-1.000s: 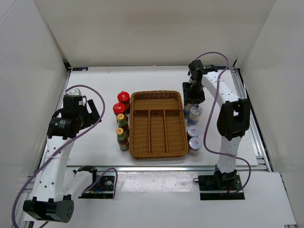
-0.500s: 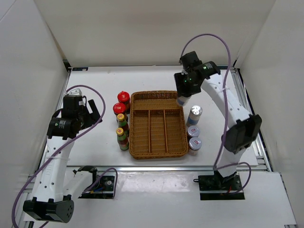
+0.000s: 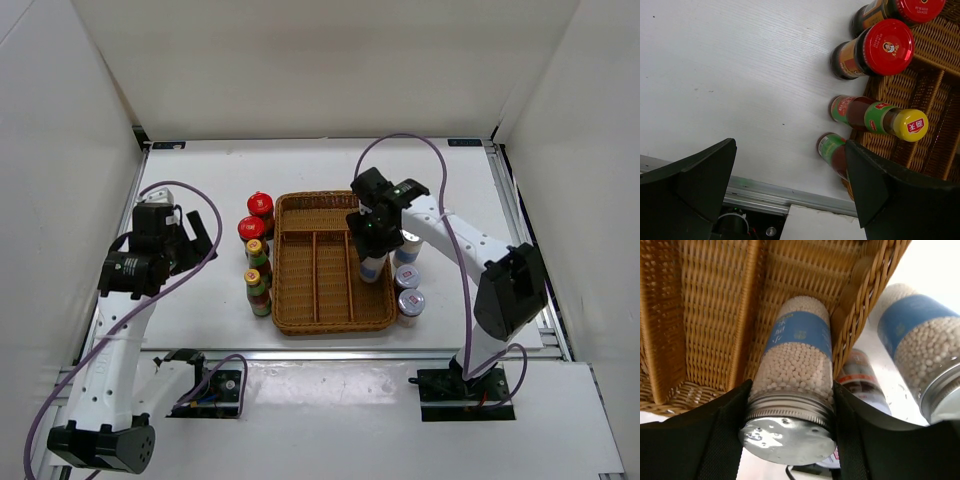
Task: Organize the condiment bottles
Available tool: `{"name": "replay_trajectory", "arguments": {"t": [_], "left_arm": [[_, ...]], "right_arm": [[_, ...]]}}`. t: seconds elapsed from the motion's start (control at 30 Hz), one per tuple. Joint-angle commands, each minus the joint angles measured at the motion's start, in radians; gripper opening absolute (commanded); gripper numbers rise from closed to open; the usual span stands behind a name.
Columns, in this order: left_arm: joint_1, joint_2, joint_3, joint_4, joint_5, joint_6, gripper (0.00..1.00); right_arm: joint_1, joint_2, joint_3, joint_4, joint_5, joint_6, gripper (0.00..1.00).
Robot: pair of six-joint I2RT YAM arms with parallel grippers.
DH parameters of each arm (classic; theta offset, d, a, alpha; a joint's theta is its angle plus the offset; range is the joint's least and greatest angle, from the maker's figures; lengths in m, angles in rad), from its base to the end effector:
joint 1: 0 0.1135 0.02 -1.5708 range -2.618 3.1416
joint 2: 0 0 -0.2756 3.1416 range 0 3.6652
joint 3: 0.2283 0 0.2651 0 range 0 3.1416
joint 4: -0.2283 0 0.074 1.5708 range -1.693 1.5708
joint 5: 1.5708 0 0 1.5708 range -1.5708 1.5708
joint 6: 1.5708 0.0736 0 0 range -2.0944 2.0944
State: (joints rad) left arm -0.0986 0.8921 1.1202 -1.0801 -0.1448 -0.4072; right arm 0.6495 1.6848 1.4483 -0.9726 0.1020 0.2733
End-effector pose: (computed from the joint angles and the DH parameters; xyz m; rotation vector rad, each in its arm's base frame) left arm 0.1818 -0.0073 0.3344 -0.4354 2.3721 -0.0574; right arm 0.2980 0.2169 0.2474 -0.4928 2.7272 0.0989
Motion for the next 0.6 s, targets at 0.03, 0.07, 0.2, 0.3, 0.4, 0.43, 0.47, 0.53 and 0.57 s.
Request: {"name": "replay_trajectory", "arguments": {"t": [0.03,0.07,0.2,0.3,0.4,0.43,0.47,0.53,0.57], "left_arm": [[-0.016,-0.018,-0.003,0.008,0.013,-0.005,1.00],[-0.016,-0.018,-0.003,0.008,0.013,-0.005,1.00],[-0.016,-0.027,-0.003,0.008,0.013,-0.005,1.00],[-0.016,-0.027,-0.003,0.008,0.013,-0.005,1.00],[-0.016,-0.027,-0.003,0.008,0.013,-0.005,1.00],[-0.016,-0.027,-0.003,0.008,0.013,-0.005,1.00],[-0.027,-0.027,-0.003,0.008,0.013,-0.005,1.00],[-0.036,-0.027,-0.003,0.008,0.004,-0.005,1.00],[-0.036,-0.027,-0.003,0.008,-0.007,-0.015,1.00]], "right_arm": [[0.001,-0.010,0.010,0.097,0.053,0.003,0.75],[0.001,-0.010,0.011,0.097,0.053,0.003,0.81],[0.001,-0.023,0.058,0.057,0.079,0.024,1.00],[0.001,-0.049,0.163,-0.026,0.190,0.050,1.00],[-0.016,-0.109,0.216,-0.064,0.390,0.069,1.00],[-0.033,-0.120,0.254,-0.075,0.413,0.078,1.00],[-0.078,-0.120,0.274,-0.099,0.413,0.078,1.00],[-0.131,-0.091,0.302,-0.124,0.395,0.078,1.00],[-0.177,-0.076,0.311,-0.149,0.355,0.078,1.00]]}}
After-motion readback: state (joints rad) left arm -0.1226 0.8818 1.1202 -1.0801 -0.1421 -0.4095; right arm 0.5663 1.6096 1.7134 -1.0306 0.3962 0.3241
